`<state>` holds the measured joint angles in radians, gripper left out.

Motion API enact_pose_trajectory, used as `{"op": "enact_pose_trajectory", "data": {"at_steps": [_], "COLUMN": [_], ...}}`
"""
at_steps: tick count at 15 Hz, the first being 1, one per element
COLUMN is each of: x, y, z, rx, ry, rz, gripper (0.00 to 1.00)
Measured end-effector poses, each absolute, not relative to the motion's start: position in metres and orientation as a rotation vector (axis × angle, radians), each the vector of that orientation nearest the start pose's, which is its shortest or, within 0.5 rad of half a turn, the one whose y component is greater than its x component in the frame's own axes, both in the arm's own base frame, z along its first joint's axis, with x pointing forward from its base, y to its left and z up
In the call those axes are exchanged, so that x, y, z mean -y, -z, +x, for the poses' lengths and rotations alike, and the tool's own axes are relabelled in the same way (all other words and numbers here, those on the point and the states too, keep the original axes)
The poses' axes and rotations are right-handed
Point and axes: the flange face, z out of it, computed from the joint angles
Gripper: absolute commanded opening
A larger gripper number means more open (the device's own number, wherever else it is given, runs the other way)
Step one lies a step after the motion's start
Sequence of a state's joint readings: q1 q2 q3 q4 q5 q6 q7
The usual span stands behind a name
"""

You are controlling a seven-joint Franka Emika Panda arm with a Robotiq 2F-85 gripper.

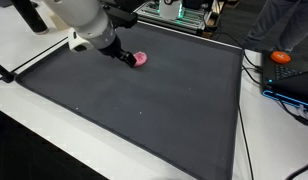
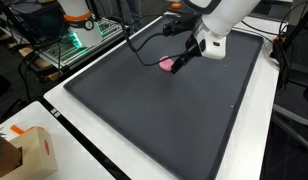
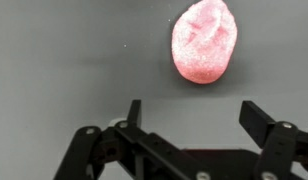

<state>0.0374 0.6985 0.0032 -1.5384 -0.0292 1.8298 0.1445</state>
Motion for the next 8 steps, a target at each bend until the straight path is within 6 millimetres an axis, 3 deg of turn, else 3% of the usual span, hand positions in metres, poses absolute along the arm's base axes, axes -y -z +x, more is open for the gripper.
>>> {"op": "enact_pose_trajectory", "data": {"at_steps": [8], "x": [0.038], "y": [-0.220], "z": [0.653], "rx": [-0.711], "ry": [-0.626], "rz": [-2.913], "gripper": [1.00]}}
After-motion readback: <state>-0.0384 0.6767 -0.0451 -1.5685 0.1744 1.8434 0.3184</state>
